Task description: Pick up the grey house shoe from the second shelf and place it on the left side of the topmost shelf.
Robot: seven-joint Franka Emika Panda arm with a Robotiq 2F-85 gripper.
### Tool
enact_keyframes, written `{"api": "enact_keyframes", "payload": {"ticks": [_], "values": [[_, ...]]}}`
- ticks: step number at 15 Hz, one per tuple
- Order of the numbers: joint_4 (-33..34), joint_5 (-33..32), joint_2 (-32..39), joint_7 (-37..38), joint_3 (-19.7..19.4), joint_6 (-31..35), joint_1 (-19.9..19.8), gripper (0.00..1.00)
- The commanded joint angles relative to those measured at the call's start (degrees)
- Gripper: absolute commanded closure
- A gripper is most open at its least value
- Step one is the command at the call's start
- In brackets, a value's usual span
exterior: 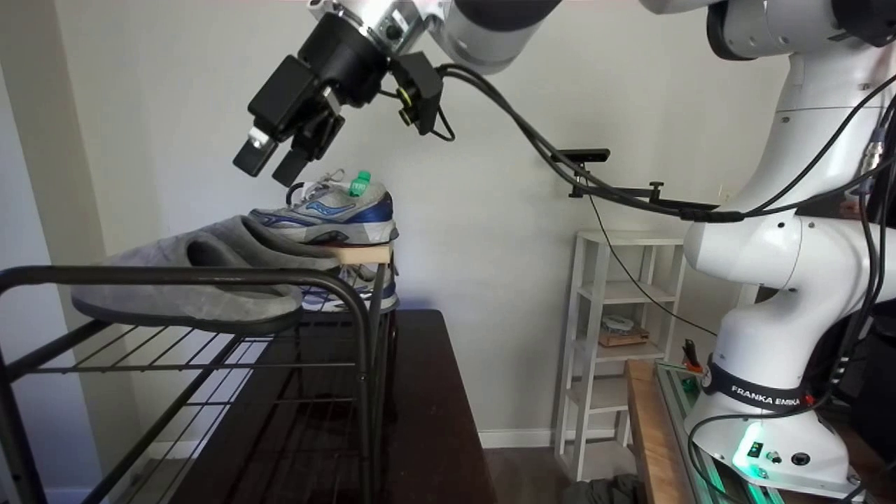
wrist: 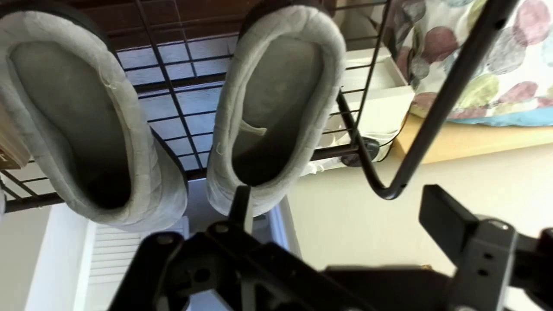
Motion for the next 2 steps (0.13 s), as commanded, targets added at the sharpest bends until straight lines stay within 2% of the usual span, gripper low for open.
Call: {"api": "enact_keyframes", "payload": {"ticks": [1,2], "values": [[0.28,0.47,1.09,-1.01,-12.78,-1.69,13.04,0.0],[0.29,0.14,2.01,-1.26,-13.3,-2.38,13.7,0.0]]}}
